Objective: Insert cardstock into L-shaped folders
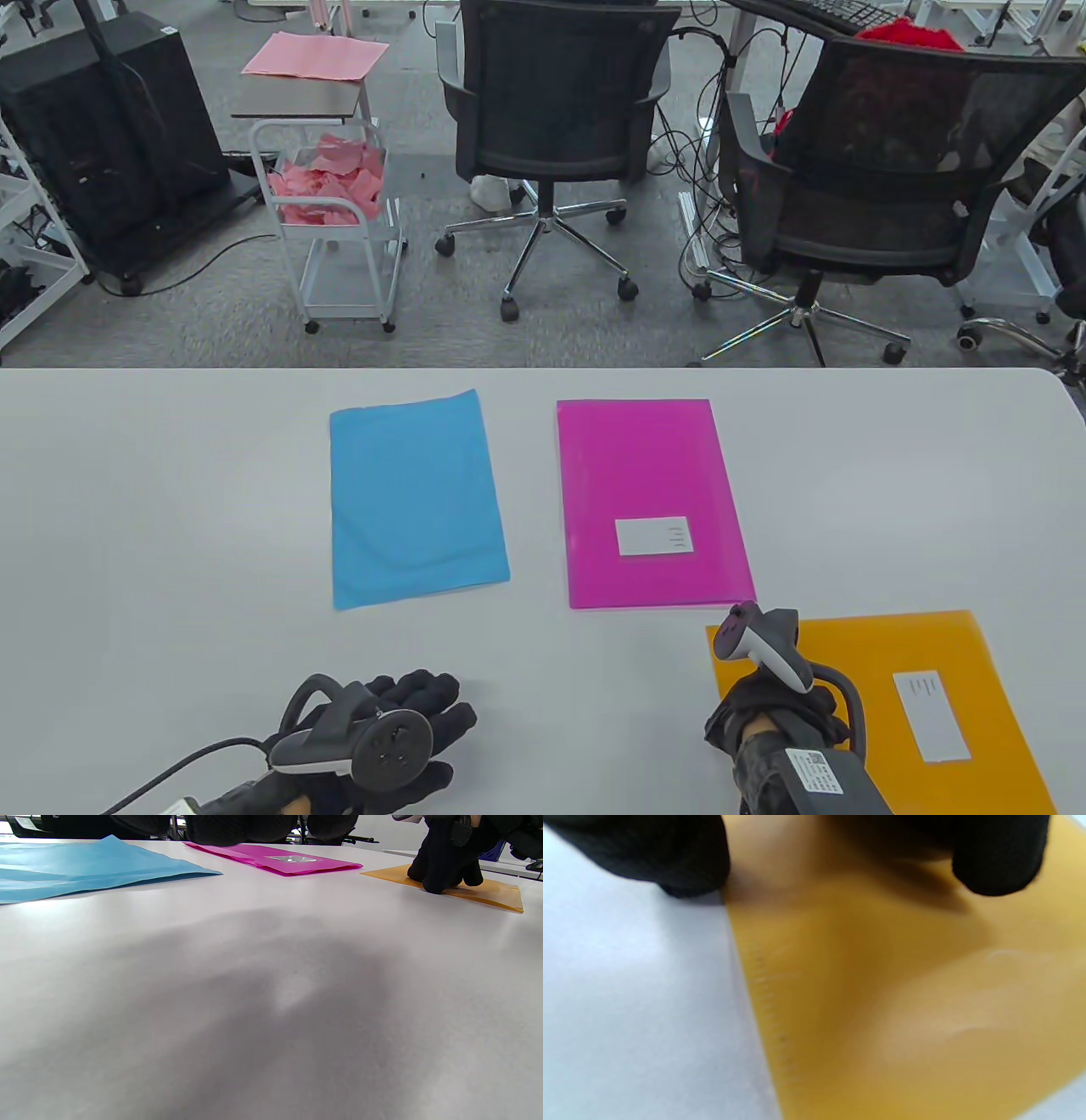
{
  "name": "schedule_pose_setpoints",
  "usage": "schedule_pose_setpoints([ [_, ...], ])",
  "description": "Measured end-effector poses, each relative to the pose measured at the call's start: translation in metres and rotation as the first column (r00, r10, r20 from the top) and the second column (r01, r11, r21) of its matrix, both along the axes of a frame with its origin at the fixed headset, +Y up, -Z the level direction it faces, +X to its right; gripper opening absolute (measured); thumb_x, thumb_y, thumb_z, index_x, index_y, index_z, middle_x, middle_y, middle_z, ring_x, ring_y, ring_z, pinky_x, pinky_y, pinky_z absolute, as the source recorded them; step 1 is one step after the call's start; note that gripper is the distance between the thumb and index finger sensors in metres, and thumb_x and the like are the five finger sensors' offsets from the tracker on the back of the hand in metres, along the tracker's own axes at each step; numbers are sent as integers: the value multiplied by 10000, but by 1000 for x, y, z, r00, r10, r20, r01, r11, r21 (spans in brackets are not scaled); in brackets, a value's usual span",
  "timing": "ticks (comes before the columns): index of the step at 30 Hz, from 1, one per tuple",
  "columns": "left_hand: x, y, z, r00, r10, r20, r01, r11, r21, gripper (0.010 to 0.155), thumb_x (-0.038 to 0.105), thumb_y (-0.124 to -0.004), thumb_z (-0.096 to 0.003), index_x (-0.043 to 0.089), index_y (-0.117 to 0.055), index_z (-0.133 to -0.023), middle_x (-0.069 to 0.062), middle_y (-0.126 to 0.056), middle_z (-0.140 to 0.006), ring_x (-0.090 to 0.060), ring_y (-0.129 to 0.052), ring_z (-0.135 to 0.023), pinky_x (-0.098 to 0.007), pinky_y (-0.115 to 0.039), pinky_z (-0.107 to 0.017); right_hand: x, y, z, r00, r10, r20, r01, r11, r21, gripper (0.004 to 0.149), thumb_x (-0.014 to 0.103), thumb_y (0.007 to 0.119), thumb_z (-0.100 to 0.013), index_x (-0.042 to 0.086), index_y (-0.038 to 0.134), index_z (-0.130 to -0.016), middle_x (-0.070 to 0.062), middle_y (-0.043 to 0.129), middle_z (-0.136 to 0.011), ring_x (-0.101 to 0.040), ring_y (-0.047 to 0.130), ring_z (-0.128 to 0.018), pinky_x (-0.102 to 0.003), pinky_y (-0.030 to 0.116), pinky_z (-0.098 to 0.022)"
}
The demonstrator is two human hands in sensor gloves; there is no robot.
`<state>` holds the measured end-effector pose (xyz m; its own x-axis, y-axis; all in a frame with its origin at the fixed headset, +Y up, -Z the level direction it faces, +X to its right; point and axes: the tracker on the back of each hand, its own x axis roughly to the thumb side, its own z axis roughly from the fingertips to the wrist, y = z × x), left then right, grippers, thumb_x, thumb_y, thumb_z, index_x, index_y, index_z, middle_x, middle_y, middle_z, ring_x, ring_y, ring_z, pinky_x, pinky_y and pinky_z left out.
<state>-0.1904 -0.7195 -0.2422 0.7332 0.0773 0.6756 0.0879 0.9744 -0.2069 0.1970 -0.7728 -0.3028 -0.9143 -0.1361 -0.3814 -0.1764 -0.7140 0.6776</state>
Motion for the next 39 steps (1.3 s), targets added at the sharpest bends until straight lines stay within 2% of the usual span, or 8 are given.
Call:
schedule_pose_setpoints([
  [6,-2,0,-1,1000,-12,-11,12,1000,-11,668,612,-630,-428,330,-566,-1030,-82,-583,-1113,-375,-712,-1012,-585,-642,-687,2,-1,1,1000,-5,-5,5,1000,-6,1006,585,755,-356,-89,229,-886,-496,320,-873,-674,557,-722,-594,767,-493],
  [9,-2,0,-2,1000,-13,-10,13,1000,-13,669,613,-629,-429,331,-565,-1032,-85,-583,-1114,-376,-716,-1010,-585,-642,-687,3,-4,5,999,-29,-18,27,996,-89,1043,572,762,-351,-71,134,-881,-490,213,-881,-675,471,-751,-611,734,-531],
  [19,-2,0,-2,1000,-5,-10,5,1000,-18,671,613,-630,-428,329,-561,-1032,-85,-586,-1113,-375,-719,-1010,-585,-643,-686,3,-4,9,999,-20,-41,20,1000,-1,1016,541,791,-339,-54,183,-894,-485,263,-882,-665,514,-729,-580,778,-501],
  [22,-3,0,-2,1000,2,-14,-2,1000,-24,672,613,-630,-428,328,-560,-1033,-84,-586,-1113,-375,-718,-1010,-585,-643,-686,-1,-6,13,976,194,-99,-174,968,180,884,457,720,-326,-47,269,-894,-450,426,-883,-608,662,-700,-578,812,-442],
  [24,-3,1,-2,1000,0,-10,0,1000,-21,671,614,-629,-430,332,-556,-1034,-84,-584,-1114,-376,-716,-1012,-585,-642,-687,3,-6,10,990,125,-67,-118,988,95,873,436,731,-360,-38,243,-907,-446,393,-898,-610,630,-721,-592,786,-467],
  [29,-2,-1,-3,1000,-1,-5,1,1000,-23,672,615,-630,-429,331,-561,-1034,-86,-593,-1113,-371,-726,-1010,-584,-644,-687,14,3,5,983,181,-12,-173,957,231,791,378,793,-348,17,374,-914,-368,565,-887,-531,759,-686,-544,829,-422],
  [35,-4,2,-3,1000,7,-21,-7,1000,-27,672,613,-630,-429,325,-562,-1032,-84,-603,-1108,-372,-738,-1002,-583,-649,-684,31,37,6,947,258,192,-320,817,480,567,322,787,-364,58,606,-832,-247,858,-766,-412,956,-568,-495,844,-350],
  [39,-7,8,-5,998,42,-51,-42,999,10,672,613,-632,-427,324,-563,-1030,-84,-612,-1103,-373,-746,-995,-581,-654,-679,15,106,17,876,363,317,-471,508,721,554,331,766,-379,40,610,-824,-250,875,-745,-411,966,-549,-490,845,-340],
])
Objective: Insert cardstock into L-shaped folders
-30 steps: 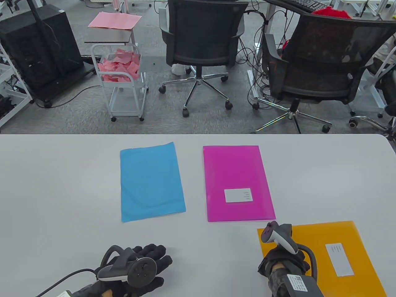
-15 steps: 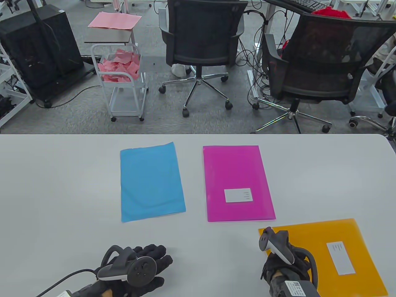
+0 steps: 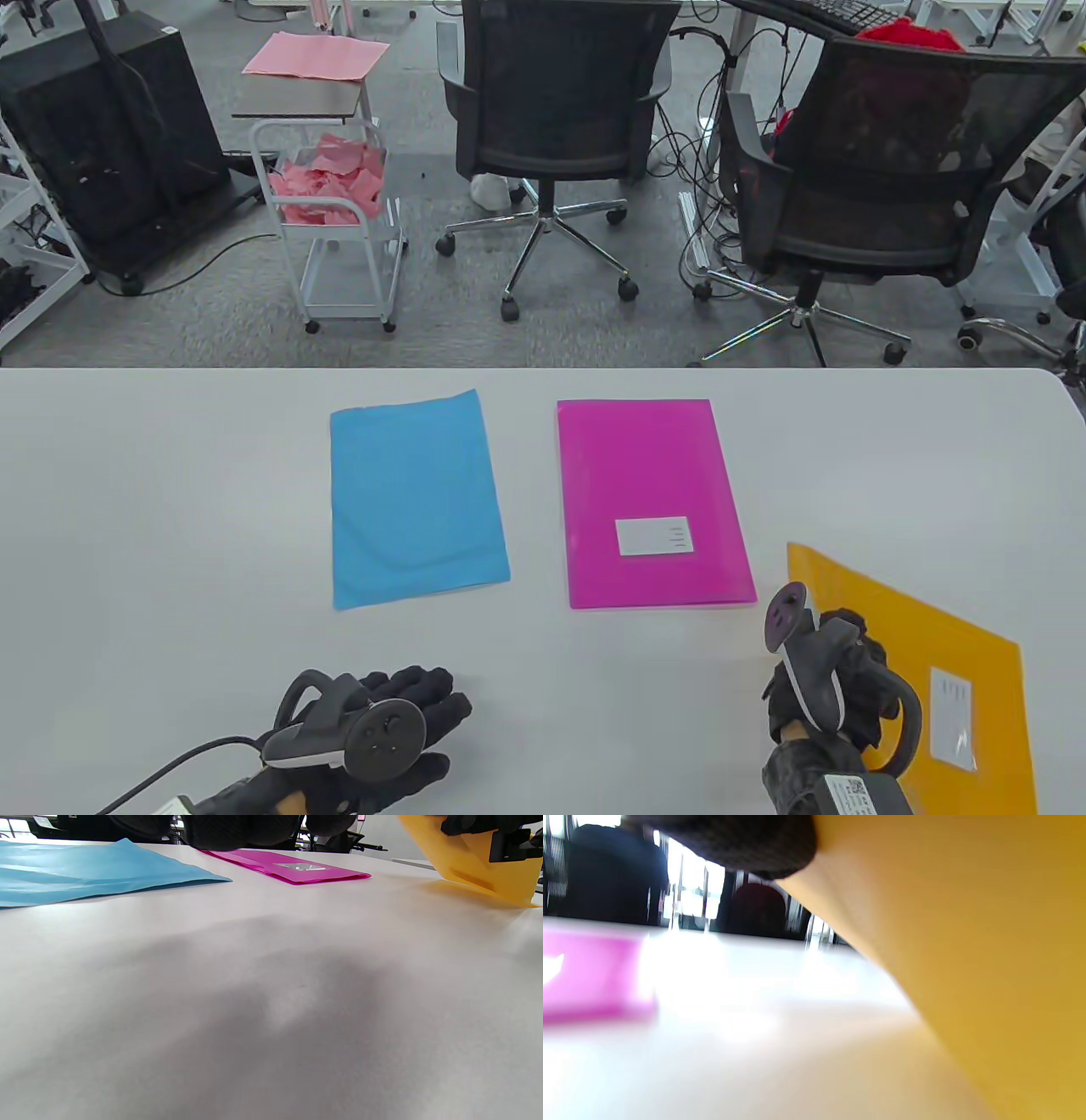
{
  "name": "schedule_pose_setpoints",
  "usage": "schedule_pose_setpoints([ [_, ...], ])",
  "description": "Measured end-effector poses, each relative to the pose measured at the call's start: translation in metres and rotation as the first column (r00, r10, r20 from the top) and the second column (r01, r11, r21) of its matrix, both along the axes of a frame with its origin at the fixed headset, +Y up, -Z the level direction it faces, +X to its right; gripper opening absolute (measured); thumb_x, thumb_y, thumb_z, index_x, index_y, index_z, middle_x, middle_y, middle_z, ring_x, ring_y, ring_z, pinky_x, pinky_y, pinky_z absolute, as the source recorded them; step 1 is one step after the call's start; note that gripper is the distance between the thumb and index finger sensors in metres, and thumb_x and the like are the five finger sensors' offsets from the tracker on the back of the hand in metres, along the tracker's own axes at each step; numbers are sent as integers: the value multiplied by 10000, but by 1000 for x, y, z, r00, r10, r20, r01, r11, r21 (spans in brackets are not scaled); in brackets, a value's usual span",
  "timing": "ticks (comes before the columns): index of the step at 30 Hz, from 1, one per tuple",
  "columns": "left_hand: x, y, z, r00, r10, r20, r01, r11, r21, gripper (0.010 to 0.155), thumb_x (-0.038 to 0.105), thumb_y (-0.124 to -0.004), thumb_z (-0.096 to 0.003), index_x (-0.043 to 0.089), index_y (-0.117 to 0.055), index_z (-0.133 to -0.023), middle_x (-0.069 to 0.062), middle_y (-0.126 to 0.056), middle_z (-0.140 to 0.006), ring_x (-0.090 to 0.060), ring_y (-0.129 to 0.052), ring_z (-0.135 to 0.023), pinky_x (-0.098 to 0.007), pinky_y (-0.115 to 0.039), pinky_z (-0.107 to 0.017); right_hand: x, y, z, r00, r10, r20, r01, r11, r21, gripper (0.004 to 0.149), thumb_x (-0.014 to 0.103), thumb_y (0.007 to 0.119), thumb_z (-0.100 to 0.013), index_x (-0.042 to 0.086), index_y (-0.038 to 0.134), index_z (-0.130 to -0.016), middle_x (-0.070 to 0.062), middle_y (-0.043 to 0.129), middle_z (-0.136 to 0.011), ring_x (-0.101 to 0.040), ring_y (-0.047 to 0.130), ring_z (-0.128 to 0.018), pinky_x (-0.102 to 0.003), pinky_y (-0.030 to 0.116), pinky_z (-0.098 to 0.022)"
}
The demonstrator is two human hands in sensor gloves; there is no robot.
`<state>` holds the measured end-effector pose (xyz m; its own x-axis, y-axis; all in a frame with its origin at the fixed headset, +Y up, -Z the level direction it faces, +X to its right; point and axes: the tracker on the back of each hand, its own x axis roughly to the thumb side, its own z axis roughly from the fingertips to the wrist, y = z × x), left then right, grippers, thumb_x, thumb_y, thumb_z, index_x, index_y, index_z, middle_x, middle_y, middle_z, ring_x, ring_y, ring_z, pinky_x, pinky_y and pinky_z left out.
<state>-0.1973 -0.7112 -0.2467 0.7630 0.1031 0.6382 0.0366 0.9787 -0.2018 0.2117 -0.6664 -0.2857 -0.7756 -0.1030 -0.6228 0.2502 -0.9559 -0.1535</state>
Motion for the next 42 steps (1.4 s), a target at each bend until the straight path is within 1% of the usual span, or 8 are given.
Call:
schedule_pose_setpoints([
  [8,-35,11,-21,882,367,-296,-419,898,-135,704,621,-568,-429,268,-537,-1037,-86,-696,-1067,-366,-832,-941,-560,-702,-651,-142,76,40,723,357,-592,-146,916,374,598,375,758,-378,76,568,-860,-212,833,-831,-392,929,-665,-508,824,-425],
  [15,-97,-21,-45,284,566,-774,-950,57,-307,913,745,-530,-394,162,-388,-1082,-176,-661,-1074,-445,-829,-915,-591,-699,-631,-257,15,88,146,469,-871,-124,882,454,585,414,731,-381,139,551,-865,-128,833,-859,-320,937,-713,-480,831,-459],
  [20,-110,-34,-50,243,474,-846,-945,-82,-317,879,627,-672,-494,121,-245,-1071,-119,-718,-1026,-300,-977,-832,-480,-819,-598,-279,-16,96,-50,356,-933,-113,926,360,594,430,731,-374,141,552,-861,-119,838,-857,-308,938,-716,-469,831,-464],
  [29,-122,-33,-52,56,486,-872,-998,20,-52,579,268,-740,-467,258,-531,-1006,-38,-921,-843,-231,-1142,-562,-402,-955,-426,-269,-52,73,69,212,-975,-339,924,177,954,659,737,-289,246,237,-988,-153,463,-1089,-393,681,-922,-533,730,-554],
  [33,-124,-32,-50,9,502,-865,-1000,16,-1,574,266,-732,-469,274,-523,-1004,-16,-905,-862,-242,-1126,-594,-413,-942,-448,-237,-41,37,412,-117,-904,-70,985,-159,998,729,635,-295,168,184,-987,-213,415,-1081,-421,685,-892,-507,749,-525],
  [37,-118,-34,-48,-18,531,-847,-999,-38,-3,567,279,-714,-476,315,-500,-1001,26,-873,-901,-221,-1106,-649,-401,-929,-499,-178,-55,-9,479,-726,-494,525,688,-502,1039,707,664,-326,28,188,-954,-314,463,-1010,-489,730,-810,-506,779,-466],
  [40,-106,-39,-45,-28,544,-839,-995,-93,-27,557,293,-696,-475,335,-481,-988,90,-821,-944,-186,-1067,-742,-384,-902,-580,-156,-83,-26,-62,-978,-200,759,84,-646,877,515,755,-412,16,287,-960,-273,653,-930,-480,767,-778,-526,781,-470],
  [42,-103,-46,-44,-54,527,-848,-988,-150,-30,548,299,-689,-471,339,-488,-980,101,-815,-946,-154,-1051,-777,-388,-882,-613,-139,-94,-30,-236,-969,-67,827,-164,-537,586,345,767,-424,121,535,-914,-142,867,-722,-360,933,-590,-469,830,-381],
])
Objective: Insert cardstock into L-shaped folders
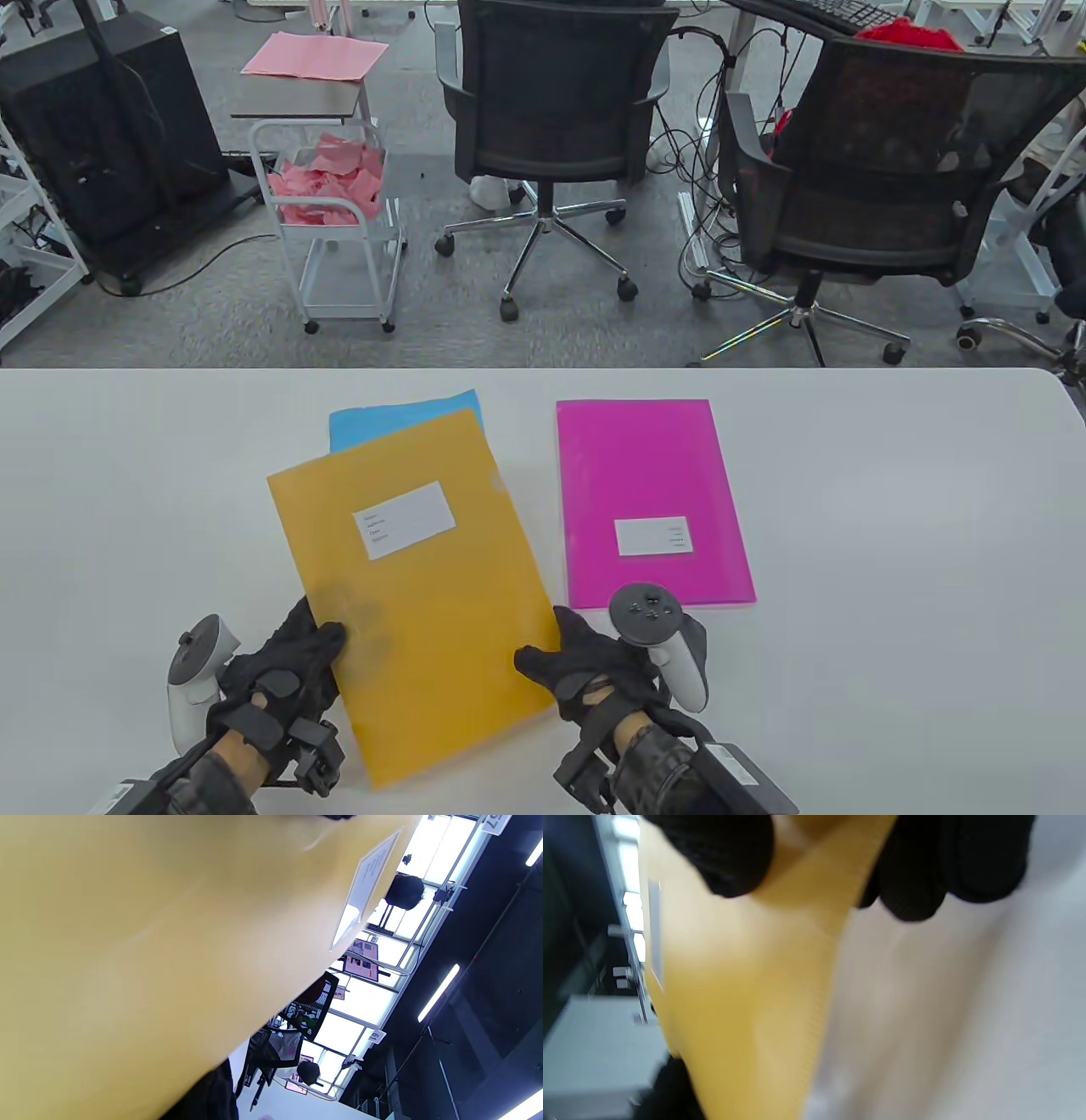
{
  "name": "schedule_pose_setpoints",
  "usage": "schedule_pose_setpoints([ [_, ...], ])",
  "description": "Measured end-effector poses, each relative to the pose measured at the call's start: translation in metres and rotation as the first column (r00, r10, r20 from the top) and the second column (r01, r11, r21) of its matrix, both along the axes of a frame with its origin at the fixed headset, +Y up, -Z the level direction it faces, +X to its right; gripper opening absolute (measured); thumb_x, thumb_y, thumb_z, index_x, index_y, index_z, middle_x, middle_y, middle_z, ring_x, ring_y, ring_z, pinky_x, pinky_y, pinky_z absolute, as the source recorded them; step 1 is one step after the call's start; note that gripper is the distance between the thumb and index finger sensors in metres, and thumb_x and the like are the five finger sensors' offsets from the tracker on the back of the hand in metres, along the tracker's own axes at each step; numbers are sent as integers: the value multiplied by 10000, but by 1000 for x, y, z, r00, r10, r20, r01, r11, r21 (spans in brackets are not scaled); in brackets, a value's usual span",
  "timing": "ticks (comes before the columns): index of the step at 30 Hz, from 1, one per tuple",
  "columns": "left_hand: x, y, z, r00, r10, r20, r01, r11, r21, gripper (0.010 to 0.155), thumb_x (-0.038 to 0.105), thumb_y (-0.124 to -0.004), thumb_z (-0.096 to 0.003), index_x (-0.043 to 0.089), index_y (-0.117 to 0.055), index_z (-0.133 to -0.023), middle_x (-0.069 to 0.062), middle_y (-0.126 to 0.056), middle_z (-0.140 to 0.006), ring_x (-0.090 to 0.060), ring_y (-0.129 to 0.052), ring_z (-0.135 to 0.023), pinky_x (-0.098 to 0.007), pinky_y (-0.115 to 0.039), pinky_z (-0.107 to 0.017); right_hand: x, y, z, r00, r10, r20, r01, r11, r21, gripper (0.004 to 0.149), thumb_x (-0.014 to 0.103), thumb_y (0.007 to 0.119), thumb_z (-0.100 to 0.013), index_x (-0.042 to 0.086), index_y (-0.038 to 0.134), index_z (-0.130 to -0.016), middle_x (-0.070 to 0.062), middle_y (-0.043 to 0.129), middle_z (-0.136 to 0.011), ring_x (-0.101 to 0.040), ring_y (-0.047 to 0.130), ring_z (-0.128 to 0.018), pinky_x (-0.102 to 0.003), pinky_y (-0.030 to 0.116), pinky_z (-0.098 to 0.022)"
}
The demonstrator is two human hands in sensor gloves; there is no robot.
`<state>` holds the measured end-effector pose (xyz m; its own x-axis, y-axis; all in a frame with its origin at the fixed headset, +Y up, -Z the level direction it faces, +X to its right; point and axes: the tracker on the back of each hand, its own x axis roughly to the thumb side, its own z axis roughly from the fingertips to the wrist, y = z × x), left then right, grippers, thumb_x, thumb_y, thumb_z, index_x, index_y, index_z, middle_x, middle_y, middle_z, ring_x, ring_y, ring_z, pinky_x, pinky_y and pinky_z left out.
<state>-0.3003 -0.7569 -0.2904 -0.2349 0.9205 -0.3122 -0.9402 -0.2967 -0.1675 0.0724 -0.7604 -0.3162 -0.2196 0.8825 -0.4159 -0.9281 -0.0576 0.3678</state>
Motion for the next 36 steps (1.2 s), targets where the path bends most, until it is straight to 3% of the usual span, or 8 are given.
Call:
schedule_pose_setpoints([
  [3,4,-3,0,994,-36,108,36,999,-1,572,295,-697,-497,291,-441,-1009,42,-750,-1008,-219,-948,-898,-490,-751,-695,18,6,-21,999,-42,15,41,994,98,461,256,766,-360,126,731,-800,-189,956,-493,-345,967,-314,-454,824,-213],
  [6,0,0,-1,994,-109,22,109,994,29,710,417,-724,-480,234,-321,-1035,25,-726,-1012,-220,-963,-875,-480,-766,-676,44,23,-40,975,87,-203,-59,988,140,449,301,711,-407,165,691,-834,-137,944,-509,-275,957,-324,-403,828,-237],
  [10,-13,3,-5,998,-54,-17,55,998,29,801,465,-732,-487,201,-221,-1046,-32,-698,-1023,-249,-981,-839,-490,-778,-652,74,39,-42,945,281,-167,-248,950,191,443,263,744,-375,123,757,-795,-196,954,-452,-334,941,-272,-456,797,-203],
  [17,-7,5,-9,875,-470,116,465,882,69,803,582,-652,-510,184,-246,-1078,-159,-677,-1029,-406,-939,-811,-582,-723,-599,73,48,-41,776,610,-158,-535,770,347,436,231,751,-369,119,772,-790,-237,926,-513,-410,894,-371,-534,739,-296],
  [22,26,33,-20,521,-853,-14,807,488,333,827,574,-701,-461,192,-292,-1071,-215,-607,-1049,-460,-851,-877,-609,-697,-594,42,54,-36,542,835,-94,-668,496,555,427,231,741,-365,157,774,-784,-208,903,-593,-420,854,-489,-564,694,-403],
  [29,93,37,-34,-181,-979,-92,733,-197,651,962,715,-695,-397,295,-160,-1078,-149,-222,-1163,-478,-354,-1101,-671,-479,-721,14,53,-27,522,851,-46,-640,427,639,425,236,741,-357,158,777,-774,-193,896,-602,-412,842,-507,-563,684,-422],
  [31,101,32,-29,-253,-962,-103,689,-254,678,896,717,-674,-397,306,-281,-1089,-128,-311,-1172,-464,-399,-1106,-670,-471,-725,15,53,-27,522,853,-3,-666,409,623,424,248,739,-354,159,779,-766,-181,909,-575,-391,864,-467,-545,710,-393],
  [36,106,25,-14,-230,-958,-169,660,-281,697,887,670,-675,-405,252,-283,-1081,-136,-371,-1161,-464,-446,-1086,-659,-457,-722,24,45,-32,562,827,2,-682,462,568,422,263,749,-336,161,801,-743,-170,927,-525,-354,888,-396,-512,741,-339],
])
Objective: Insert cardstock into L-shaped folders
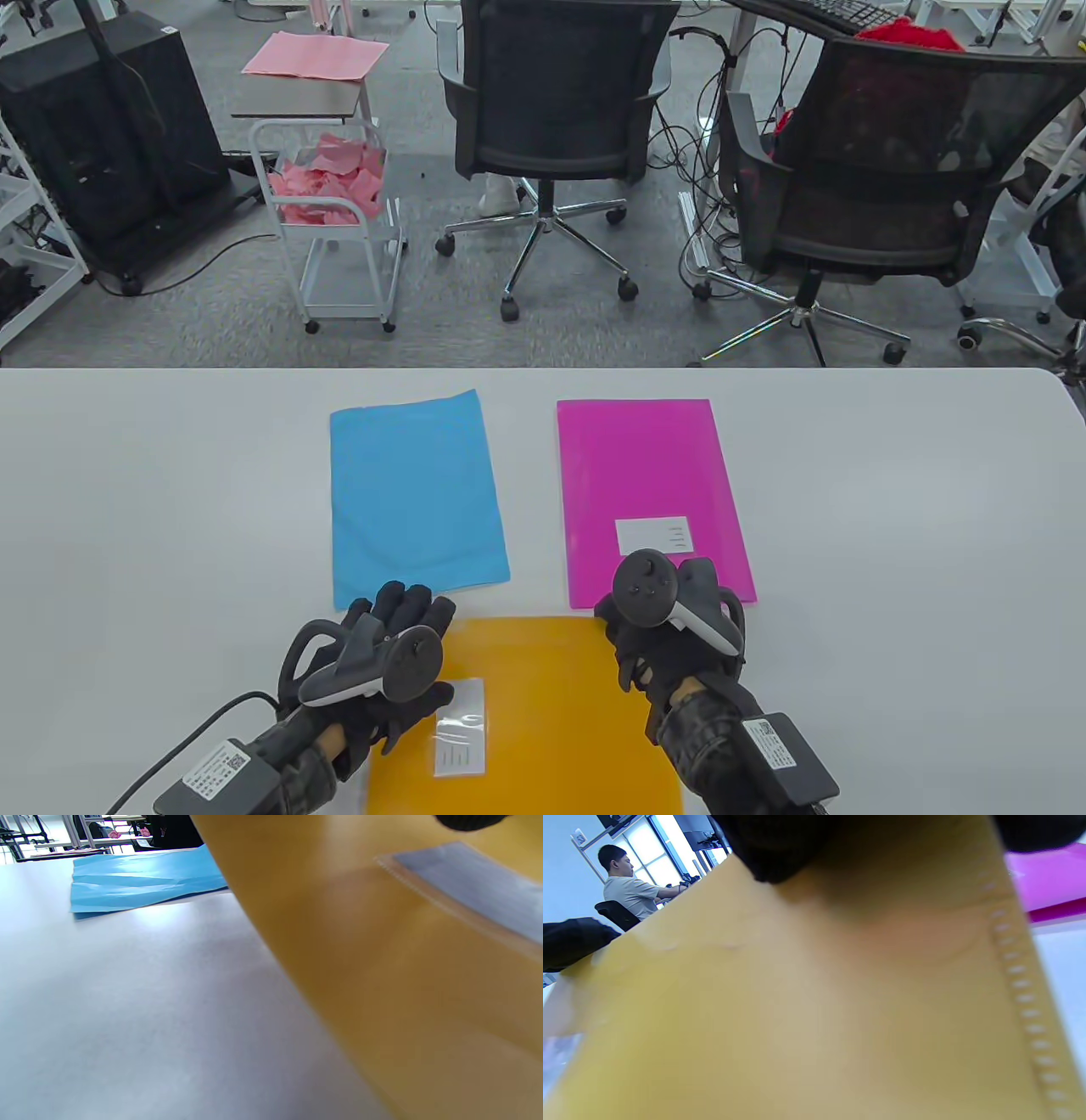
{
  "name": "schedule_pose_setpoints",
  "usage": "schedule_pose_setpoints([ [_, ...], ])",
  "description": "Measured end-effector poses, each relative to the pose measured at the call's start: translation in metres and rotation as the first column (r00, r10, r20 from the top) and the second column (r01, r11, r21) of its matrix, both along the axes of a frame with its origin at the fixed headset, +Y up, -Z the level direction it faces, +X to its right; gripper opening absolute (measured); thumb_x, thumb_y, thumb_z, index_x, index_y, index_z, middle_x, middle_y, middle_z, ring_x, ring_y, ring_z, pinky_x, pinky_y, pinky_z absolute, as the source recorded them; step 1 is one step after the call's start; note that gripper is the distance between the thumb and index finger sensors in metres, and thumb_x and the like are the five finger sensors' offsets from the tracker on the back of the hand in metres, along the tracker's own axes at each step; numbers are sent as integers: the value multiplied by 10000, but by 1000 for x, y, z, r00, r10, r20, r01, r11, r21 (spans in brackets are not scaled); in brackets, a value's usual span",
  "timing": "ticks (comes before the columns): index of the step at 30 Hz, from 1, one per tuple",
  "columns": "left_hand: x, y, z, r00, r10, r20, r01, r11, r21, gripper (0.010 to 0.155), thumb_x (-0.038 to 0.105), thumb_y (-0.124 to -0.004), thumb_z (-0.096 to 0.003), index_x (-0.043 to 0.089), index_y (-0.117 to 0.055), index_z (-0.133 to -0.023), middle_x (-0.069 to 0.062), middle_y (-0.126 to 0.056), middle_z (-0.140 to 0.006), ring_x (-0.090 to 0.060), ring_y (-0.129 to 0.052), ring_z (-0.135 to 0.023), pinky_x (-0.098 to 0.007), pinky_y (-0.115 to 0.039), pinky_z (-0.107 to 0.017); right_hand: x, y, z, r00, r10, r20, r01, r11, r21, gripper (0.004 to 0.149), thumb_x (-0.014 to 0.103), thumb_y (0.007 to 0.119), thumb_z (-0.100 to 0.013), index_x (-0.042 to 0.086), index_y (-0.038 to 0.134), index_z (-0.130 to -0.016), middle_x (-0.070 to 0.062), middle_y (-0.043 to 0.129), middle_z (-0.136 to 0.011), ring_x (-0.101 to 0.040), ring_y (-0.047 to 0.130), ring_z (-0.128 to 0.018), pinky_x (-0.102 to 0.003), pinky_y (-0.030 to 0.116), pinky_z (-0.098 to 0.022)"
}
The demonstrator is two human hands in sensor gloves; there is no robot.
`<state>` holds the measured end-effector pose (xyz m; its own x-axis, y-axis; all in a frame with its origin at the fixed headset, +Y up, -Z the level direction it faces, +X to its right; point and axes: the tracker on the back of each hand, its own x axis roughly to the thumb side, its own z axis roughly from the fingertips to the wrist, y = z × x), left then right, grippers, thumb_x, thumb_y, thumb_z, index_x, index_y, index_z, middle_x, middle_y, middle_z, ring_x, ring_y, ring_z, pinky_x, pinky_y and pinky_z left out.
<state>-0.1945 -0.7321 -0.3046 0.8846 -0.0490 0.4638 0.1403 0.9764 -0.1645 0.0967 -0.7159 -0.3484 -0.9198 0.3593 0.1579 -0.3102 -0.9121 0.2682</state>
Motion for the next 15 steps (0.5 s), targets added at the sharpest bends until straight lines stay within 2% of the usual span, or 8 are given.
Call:
schedule_pose_setpoints([
  [1,1,0,4,1000,4,4,-4,1000,10,875,660,-666,-410,252,-279,-1080,-140,-363,-1160,-468,-447,-1083,-656,-462,-721,3,-3,-1,1000,-18,11,18,999,-42,423,265,747,-338,160,798,-745,-168,925,-522,-348,887,-391,-507,742,-336],
  [4,6,-1,9,1000,-7,12,7,1000,19,861,648,-661,-415,247,-287,-1078,-160,-379,-1150,-479,-490,-1069,-651,-504,-710,6,-11,-3,999,-28,24,30,996,-83,423,263,749,-339,153,799,-744,-174,924,-518,-350,884,-385,-507,739,-330],
  [6,10,1,12,1000,-19,19,17,998,56,859,639,-665,-419,229,-293,-1076,-168,-455,-1134,-461,-590,-1048,-633,-570,-694,8,-15,-4,999,4,36,0,996,-89,424,265,748,-340,153,797,-745,-173,923,-520,-350,883,-387,-507,739,-331],
  [10,17,9,18,998,-26,-58,39,973,226,749,500,-724,-445,203,-404,-1054,-110,-677,-1059,-387,-818,-957,-583,-686,-652,10,-19,-5,998,-5,56,11,994,-112,423,266,749,-341,151,797,-745,-174,922,-521,-351,882,-386,-507,738,-331],
  [12,20,11,20,997,-69,-31,75,956,285,724,486,-724,-447,213,-431,-1049,-96,-702,-1049,-370,-841,-948,-574,-703,-647,13,-20,-6,997,5,72,4,993,-118,424,270,746,-342,151,794,-746,-170,923,-518,-348,884,-384,-504,742,-327],
  [15,20,8,22,996,-81,-20,84,962,261,742,515,-699,-446,224,-396,-1058,-96,-627,-1092,-393,-763,-996,-590,-666,-670,18,-23,-7,995,-13,95,26,991,-133,423,270,747,-342,146,797,-744,-173,923,-515,-348,884,-380,-504,741,-325],
])
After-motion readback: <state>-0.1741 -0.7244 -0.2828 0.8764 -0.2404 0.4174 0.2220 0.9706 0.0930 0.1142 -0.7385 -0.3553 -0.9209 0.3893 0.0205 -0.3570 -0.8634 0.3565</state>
